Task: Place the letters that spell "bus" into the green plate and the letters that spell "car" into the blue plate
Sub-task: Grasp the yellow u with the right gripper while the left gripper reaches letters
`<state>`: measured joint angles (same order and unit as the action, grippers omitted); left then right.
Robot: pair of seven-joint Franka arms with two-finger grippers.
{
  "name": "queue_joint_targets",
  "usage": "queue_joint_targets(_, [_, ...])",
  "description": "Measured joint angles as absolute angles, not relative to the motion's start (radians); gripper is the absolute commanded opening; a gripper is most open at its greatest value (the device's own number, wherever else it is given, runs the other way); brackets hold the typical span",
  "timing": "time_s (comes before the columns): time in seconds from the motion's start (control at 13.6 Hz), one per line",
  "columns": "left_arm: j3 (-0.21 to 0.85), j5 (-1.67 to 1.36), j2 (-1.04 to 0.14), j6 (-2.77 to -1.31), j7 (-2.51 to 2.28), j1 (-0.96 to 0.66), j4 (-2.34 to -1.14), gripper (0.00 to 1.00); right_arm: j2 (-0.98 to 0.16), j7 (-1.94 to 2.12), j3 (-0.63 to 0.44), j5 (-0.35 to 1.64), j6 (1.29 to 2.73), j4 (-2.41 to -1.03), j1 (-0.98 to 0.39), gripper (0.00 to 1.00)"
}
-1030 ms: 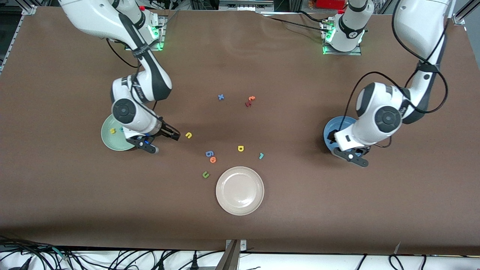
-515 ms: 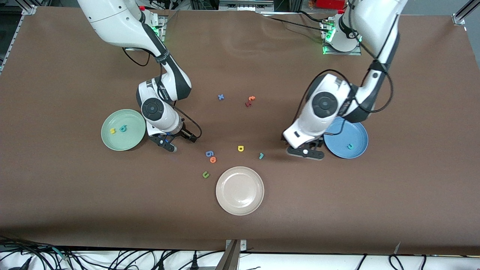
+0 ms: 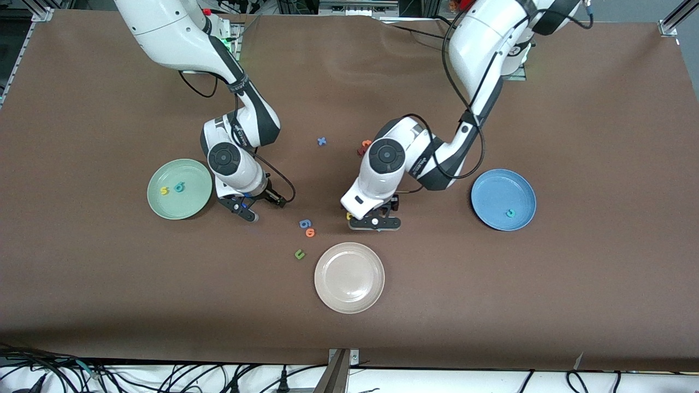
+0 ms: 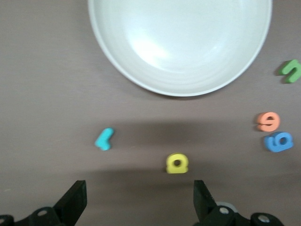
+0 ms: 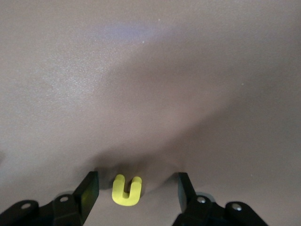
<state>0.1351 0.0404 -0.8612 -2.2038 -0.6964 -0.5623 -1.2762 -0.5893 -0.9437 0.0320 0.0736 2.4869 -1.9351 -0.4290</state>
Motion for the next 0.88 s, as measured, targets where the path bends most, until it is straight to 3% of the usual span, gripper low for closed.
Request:
queue_joint_targets(0.37, [0.134,0.039,-1.001,-2.172,-0.714,-0.587,-1.11,1.0,-0.592,-0.953,0.032,0.081,2.487,-1.935,-0.43,0.75])
queue_joint_targets(0.88, [0.132,0.039,-1.07,-2.171,-0.716,-0.605,-1.049,0.99,-0.592,-0.957,0.033,0.083,2.49,-1.924,-0.431,0.16])
